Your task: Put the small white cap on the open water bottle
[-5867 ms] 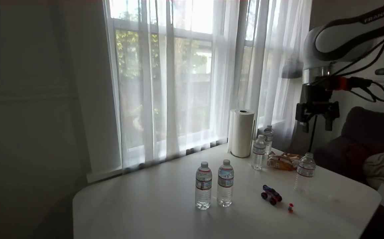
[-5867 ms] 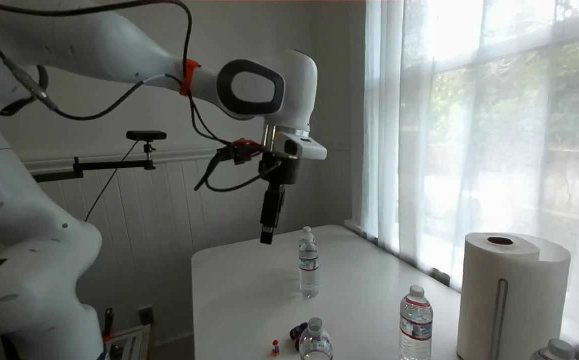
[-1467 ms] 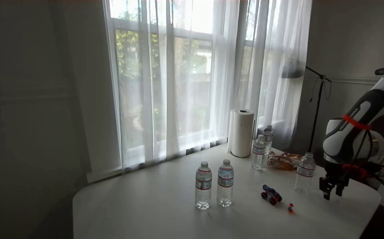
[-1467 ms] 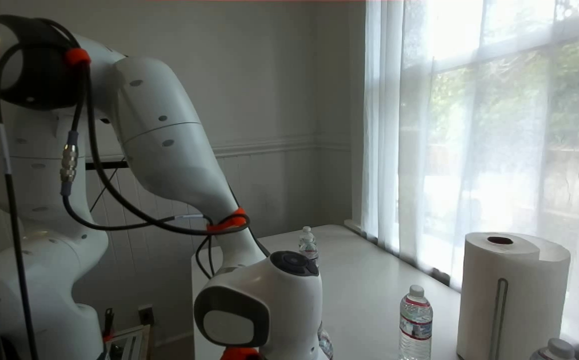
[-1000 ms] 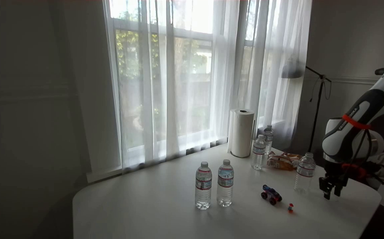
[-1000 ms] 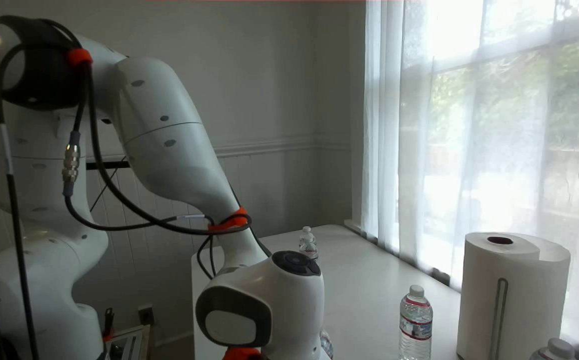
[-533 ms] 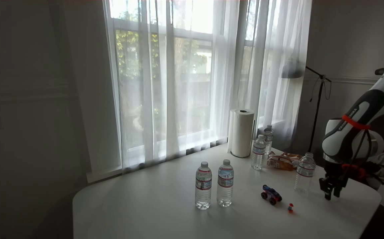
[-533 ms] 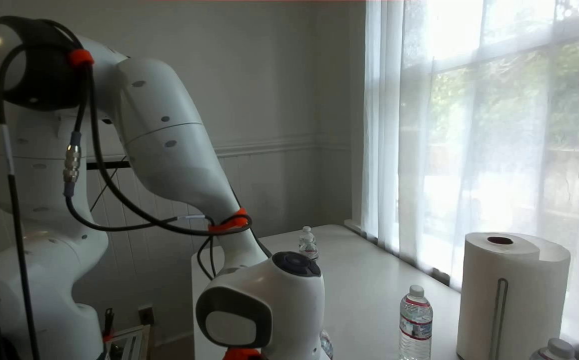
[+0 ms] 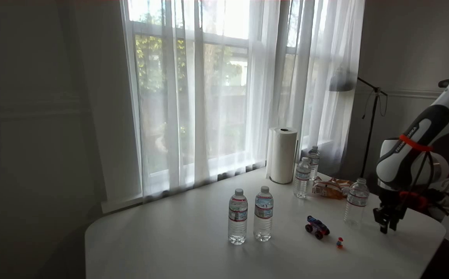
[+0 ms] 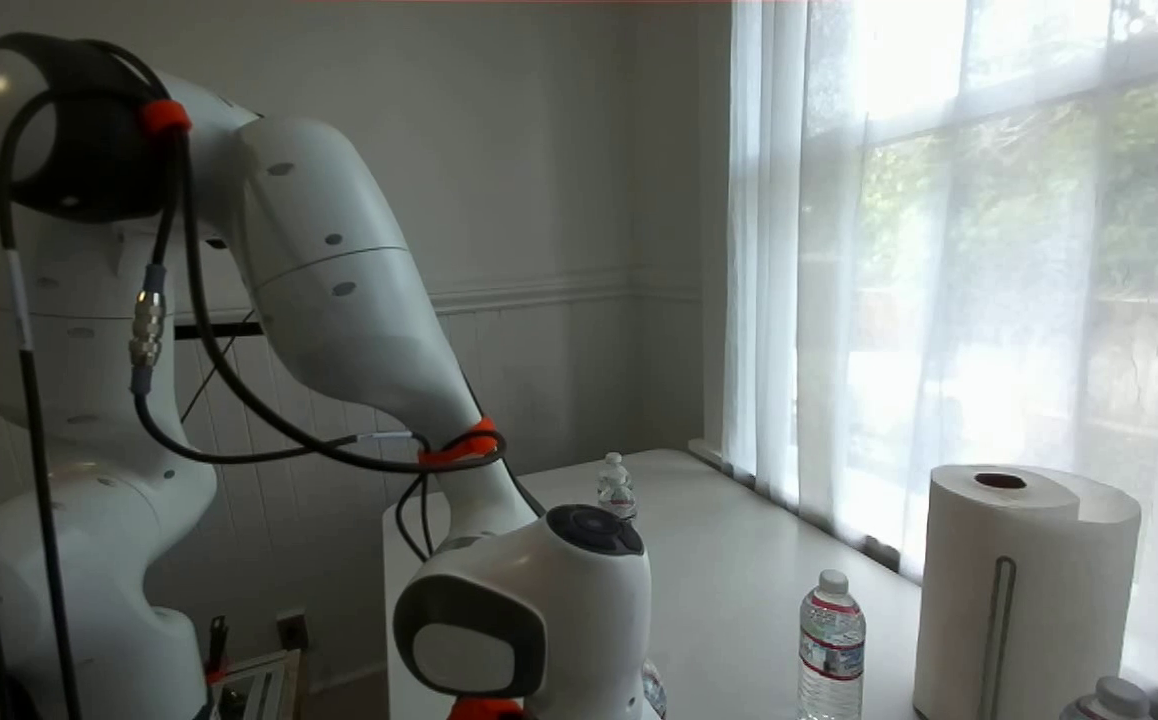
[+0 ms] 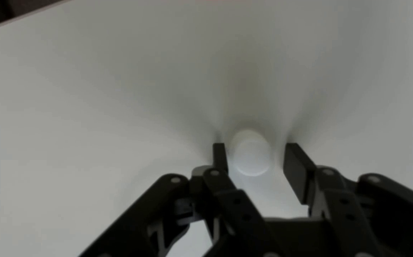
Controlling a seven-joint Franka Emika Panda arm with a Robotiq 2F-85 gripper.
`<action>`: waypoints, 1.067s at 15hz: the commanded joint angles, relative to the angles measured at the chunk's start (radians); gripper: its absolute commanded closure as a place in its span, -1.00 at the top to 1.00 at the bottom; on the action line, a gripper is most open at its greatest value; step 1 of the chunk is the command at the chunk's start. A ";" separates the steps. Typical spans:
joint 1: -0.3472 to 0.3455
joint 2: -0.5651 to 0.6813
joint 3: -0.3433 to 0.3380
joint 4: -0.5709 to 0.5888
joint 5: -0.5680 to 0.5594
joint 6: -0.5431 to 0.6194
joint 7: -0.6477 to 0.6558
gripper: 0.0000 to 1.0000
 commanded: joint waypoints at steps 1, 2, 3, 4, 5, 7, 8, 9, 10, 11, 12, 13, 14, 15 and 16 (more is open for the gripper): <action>-0.010 0.008 0.004 0.014 -0.010 -0.007 0.001 -0.11; -0.009 0.009 0.003 0.017 -0.012 -0.008 0.003 -0.13; -0.009 0.009 0.004 0.018 -0.010 -0.009 0.003 -0.12; -0.009 0.008 0.003 0.020 -0.012 -0.009 0.003 -0.17; -0.009 0.008 0.004 0.021 -0.012 -0.010 0.003 -0.18; -0.009 0.008 0.005 0.023 -0.011 -0.011 0.002 -0.19; -0.009 0.009 0.005 0.023 -0.011 -0.011 0.001 -0.20; -0.009 0.009 0.005 0.024 -0.011 -0.011 0.001 -0.20; -0.009 0.009 0.005 0.025 -0.011 -0.012 0.001 -0.18; -0.009 0.010 0.006 0.026 -0.010 -0.012 0.001 -0.17; -0.010 0.012 0.006 0.027 -0.009 -0.014 0.000 -0.13; -0.010 0.012 0.007 0.028 -0.007 -0.017 -0.002 -0.12; -0.009 0.014 0.005 0.030 -0.011 -0.019 0.002 -0.07; -0.009 0.015 0.004 0.031 -0.012 -0.021 0.004 -0.11; -0.010 0.014 0.004 0.033 -0.010 -0.025 0.004 -0.08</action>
